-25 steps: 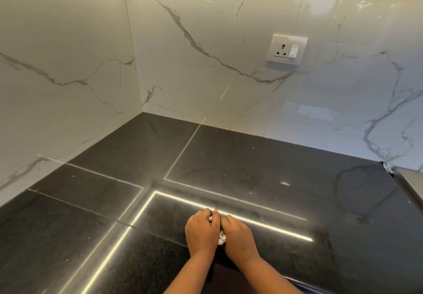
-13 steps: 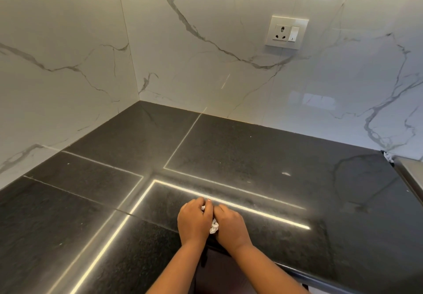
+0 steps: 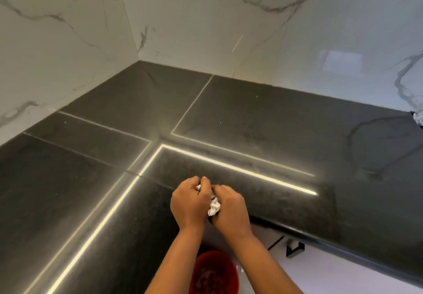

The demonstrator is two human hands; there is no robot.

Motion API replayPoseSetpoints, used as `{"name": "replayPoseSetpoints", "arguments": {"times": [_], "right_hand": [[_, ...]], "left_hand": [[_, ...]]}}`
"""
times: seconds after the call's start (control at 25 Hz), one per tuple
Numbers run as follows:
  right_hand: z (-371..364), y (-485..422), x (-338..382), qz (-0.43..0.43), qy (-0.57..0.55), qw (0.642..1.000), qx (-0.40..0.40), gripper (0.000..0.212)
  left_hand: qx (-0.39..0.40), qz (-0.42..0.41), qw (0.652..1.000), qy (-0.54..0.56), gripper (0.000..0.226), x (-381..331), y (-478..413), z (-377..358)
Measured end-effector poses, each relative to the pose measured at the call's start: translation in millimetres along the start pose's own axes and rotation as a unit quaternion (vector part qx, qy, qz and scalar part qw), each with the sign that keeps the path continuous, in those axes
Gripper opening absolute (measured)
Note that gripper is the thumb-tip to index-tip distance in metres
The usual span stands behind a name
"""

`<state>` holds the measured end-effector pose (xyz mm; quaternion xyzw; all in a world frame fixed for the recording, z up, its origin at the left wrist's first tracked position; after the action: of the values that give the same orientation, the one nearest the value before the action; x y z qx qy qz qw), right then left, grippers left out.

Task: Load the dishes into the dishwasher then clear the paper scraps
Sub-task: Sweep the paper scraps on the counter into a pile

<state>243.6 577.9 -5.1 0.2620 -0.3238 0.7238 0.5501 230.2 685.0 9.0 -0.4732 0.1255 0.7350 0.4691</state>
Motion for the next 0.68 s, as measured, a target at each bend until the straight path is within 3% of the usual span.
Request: {"name": "replayPoseSetpoints", "arguments": {"times": [0.16, 0.28, 0.4, 0.48, 0.6, 0.68], "right_hand": [[0, 42, -19, -0.071, -0.207, 0.975, -0.026, 0.014], [-14, 70, -49, -0.098, -0.242, 0.965, -0.033, 0.017], [-47, 94, -95, -0.170, -0.235, 0.957, 0.006, 0.012], [-77, 105, -130, -0.235, -0.208, 0.948, 0.058, 0.021], [-116, 116, -170, -0.247, -0.124, 0.953, 0.124, 0.026], [-144, 121, -197, -0.248, -0.090, 0.953, 0.147, 0.029]], "left_hand": [[-0.039, -0.161, 0.983, -0.083, 0.037, -7, 37, 1], [-0.038, -0.207, 0.975, -0.074, 0.035, 19, 73, -20], [-0.002, -0.121, 0.992, -0.040, 0.031, 74, 103, -50], [0.037, -0.043, 0.997, -0.047, 0.029, 113, 118, -73], [0.086, 0.096, 0.990, -0.057, 0.022, 168, 135, -101], [0.092, 0.117, 0.985, -0.086, 0.018, 197, 145, -116]]}}
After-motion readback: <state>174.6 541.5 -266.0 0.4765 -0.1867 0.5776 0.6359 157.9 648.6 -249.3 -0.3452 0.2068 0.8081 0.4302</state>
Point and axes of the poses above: each hand's wrist, its own y-axis away from the middle knuckle, its own z-axis out of the back of the hand, x = y × z, the point moved 5 cm from there along -y, towards the middle knuckle, and after that the axes turned 10 degrees about -z, right-handed, at the moved point
